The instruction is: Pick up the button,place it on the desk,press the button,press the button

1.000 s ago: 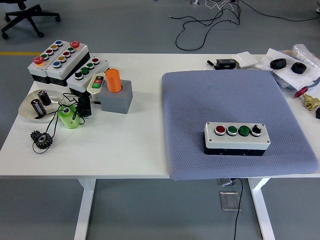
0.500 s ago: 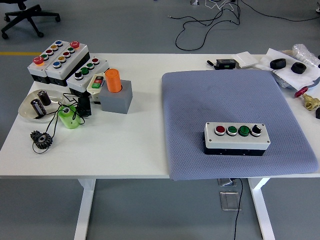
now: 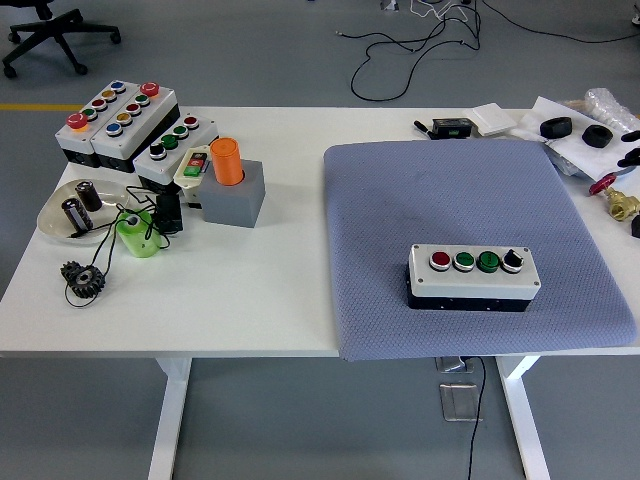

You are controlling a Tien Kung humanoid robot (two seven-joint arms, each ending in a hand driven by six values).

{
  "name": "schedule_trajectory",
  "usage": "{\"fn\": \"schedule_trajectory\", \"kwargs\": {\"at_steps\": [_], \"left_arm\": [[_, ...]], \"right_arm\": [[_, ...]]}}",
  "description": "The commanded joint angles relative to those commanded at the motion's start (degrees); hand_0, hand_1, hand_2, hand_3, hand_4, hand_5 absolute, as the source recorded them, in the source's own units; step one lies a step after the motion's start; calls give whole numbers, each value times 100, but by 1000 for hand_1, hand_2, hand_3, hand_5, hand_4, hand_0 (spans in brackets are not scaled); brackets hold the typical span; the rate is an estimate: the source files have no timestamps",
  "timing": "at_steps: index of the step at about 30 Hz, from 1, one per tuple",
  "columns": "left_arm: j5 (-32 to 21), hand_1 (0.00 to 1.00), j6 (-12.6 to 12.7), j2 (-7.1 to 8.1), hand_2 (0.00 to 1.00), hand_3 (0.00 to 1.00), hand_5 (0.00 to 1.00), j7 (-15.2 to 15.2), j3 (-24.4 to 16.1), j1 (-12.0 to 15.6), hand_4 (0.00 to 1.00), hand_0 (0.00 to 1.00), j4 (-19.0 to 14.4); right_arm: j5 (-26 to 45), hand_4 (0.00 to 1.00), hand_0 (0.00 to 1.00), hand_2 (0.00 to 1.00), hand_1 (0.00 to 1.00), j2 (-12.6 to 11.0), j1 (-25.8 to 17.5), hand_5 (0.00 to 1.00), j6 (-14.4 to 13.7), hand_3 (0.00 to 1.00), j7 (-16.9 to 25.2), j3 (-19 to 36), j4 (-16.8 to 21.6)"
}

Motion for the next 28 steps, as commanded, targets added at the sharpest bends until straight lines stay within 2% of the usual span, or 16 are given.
{"fn": "schedule_trajectory", "kwargs": {"at_steps": [22, 23, 28], "left_arm": [[45, 521, -8, 7, 500, 460, 981, -7, -91, -64, 276, 599, -4], [44, 521, -8, 6, 500, 462, 980, -7, -90, -64, 276, 600, -4], [49, 521, -5, 5, 500, 462, 980, -11, -103, -66, 276, 600, -5]], "right_arm": [[131, 949, 96, 23, 2, 11, 42, 998, -111, 872, -48, -3, 10], [138, 921, 624, 596, 555, 11, 41, 998, -113, 948, -45, 0, 11], [250, 921, 624, 596, 555, 10, 28, 998, -25, 948, 72, 34, -14]]}}
